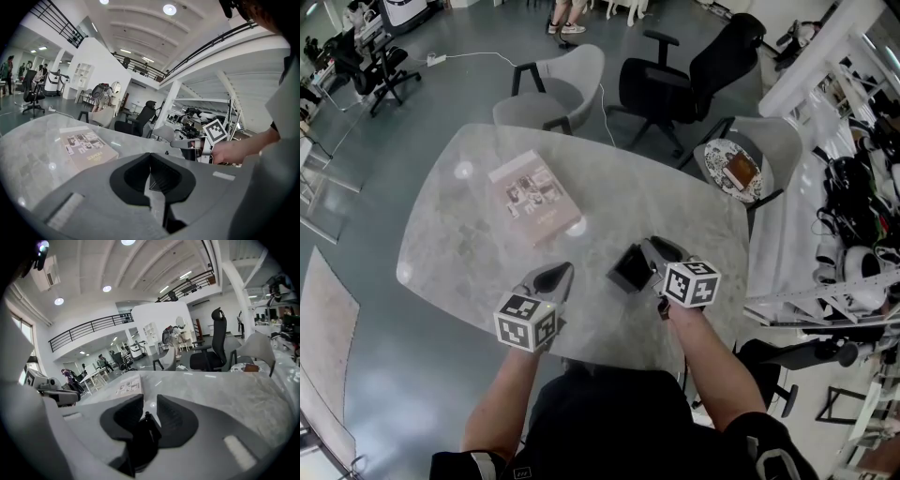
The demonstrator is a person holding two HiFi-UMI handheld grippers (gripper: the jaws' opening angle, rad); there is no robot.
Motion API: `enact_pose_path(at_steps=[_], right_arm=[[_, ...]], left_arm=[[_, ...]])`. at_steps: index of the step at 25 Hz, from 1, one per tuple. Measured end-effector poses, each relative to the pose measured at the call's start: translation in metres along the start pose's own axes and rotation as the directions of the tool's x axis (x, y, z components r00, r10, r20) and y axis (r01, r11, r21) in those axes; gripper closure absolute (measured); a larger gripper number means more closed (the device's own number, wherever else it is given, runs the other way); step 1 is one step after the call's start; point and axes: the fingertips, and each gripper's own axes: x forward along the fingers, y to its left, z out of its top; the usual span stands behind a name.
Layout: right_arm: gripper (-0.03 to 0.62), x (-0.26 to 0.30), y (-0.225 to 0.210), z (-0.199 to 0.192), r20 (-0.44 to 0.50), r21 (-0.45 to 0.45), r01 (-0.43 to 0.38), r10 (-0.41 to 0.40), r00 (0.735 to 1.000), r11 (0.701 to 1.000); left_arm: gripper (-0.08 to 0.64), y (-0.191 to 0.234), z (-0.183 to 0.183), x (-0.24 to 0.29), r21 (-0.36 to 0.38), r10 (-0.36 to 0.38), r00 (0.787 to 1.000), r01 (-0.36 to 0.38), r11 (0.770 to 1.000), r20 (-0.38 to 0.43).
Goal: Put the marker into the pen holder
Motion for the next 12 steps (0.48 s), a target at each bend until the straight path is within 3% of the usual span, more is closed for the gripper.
enact_pose_path(at_steps=[6, 12], right_arm=[[0.525, -0.035, -0.009, 0.012, 0.072, 0.020, 0.074, -0.075, 0.995, 0.997], [0.554, -0.079, 0.012, -0.001, 0.109, 0.030, 0.100, -0.102, 0.989, 0.995]], left_arm=[[0.549, -0.012, 0.008, -0.009, 0.030, -0.039, 0.999, 0.039, 0.999, 0.012], [0.549, -0.029, 0.004, -0.022, 0.080, -0.094, 0.996, 0.093, 0.992, 0.006]])
